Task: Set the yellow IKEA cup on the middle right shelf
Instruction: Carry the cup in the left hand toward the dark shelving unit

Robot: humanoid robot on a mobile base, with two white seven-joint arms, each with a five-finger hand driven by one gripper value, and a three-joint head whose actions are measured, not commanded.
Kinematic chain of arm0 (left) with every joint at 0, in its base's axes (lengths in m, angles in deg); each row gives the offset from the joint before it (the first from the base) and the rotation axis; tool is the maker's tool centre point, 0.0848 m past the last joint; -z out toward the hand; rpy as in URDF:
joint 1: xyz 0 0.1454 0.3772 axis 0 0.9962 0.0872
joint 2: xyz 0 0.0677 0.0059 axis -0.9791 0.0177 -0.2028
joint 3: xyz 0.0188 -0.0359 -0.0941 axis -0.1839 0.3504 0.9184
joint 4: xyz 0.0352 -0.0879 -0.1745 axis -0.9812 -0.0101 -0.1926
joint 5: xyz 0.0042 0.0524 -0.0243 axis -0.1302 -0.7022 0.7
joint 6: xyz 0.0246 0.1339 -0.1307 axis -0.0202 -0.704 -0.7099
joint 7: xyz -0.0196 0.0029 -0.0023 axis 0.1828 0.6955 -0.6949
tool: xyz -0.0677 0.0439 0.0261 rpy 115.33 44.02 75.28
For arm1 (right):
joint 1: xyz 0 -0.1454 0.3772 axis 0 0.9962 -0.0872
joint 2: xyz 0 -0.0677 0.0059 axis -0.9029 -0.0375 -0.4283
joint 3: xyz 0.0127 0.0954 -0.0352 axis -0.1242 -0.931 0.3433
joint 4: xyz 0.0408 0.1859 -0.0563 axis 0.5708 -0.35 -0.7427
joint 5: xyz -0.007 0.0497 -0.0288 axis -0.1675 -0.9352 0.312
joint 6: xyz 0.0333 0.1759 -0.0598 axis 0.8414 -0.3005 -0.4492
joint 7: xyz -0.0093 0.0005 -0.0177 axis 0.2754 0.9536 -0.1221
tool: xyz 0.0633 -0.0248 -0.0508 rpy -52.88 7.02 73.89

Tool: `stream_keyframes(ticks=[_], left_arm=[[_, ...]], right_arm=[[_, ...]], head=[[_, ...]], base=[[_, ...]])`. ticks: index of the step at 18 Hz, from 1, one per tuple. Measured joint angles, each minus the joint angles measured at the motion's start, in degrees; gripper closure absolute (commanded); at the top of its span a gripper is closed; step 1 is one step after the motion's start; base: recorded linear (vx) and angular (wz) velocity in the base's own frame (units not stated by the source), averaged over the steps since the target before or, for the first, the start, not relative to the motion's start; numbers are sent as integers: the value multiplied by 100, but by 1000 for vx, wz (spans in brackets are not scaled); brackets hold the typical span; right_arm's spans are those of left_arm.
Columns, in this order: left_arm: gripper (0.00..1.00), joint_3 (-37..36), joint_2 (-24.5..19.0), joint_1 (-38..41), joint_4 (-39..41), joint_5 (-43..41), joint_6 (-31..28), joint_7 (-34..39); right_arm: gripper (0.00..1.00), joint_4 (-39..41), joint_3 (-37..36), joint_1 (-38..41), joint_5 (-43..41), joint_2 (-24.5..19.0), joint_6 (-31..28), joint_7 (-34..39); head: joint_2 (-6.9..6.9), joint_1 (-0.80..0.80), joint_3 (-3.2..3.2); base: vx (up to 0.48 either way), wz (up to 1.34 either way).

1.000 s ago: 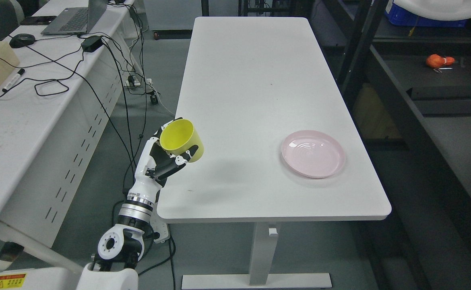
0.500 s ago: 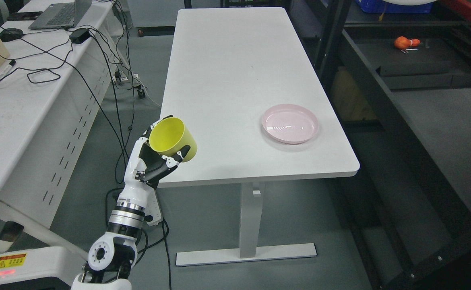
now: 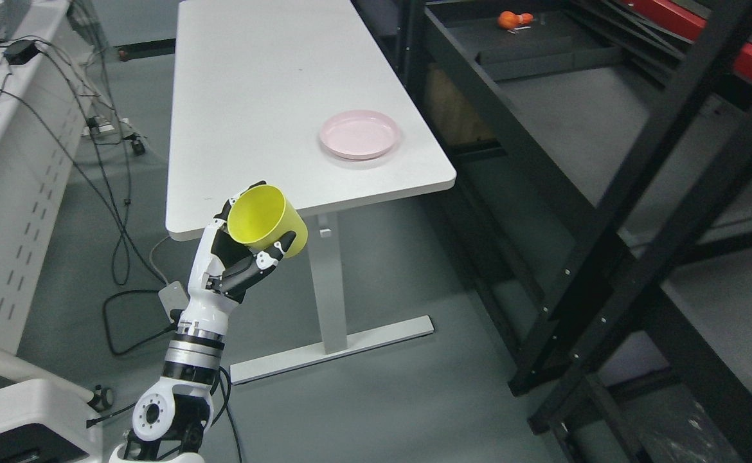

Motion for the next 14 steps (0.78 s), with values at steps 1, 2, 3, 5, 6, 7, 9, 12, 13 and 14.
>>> stream_keyframes(ticks=[1,2,3,5,6,7,9,12,13,14], left_arm=[[100,2,0,7,13,0,16,0],[100,3,0,13,26,0,25,1],[100,6,0,19,39,1,33,0],[100,11,0,31,59,1,34,0],[100,12,0,37,69,1,35,1],[100,11,0,44,78,1,40,1],[100,-41,0,55,91,1,44,0],[100,-151,0,67,121,1,62,0],[100,-211,0,71,134,1,103,-2],[100,-269,0,74,144,1,130,-6]], right_arm=[[1,0,0,0,0,0,0,0],[1,0,0,0,0,0,0,0],[1,0,0,0,0,0,0,0],[1,0,0,0,0,0,0,0],[1,0,0,0,0,0,0,0],[1,0,0,1,0,0,0,0],[1,0,0,1,0,0,0,-1],[1,0,0,2,0,0,0,-1],[1,0,0,2,0,0,0,-2],[1,0,0,2,0,0,0,-1]], head=[[0,0,0],[0,0,0],[0,0,0],[0,0,0],[0,0,0],[0,0,0],[0,0,0],[0,0,0],[0,0,0],[0,0,0]], base=[[-335,-730],[-335,-730],[-283,-876],[-268,-999],[-258,-1072],[-258,-1072],[-209,-1129],[-172,-1152],[-111,-1104],[-111,-1104]])
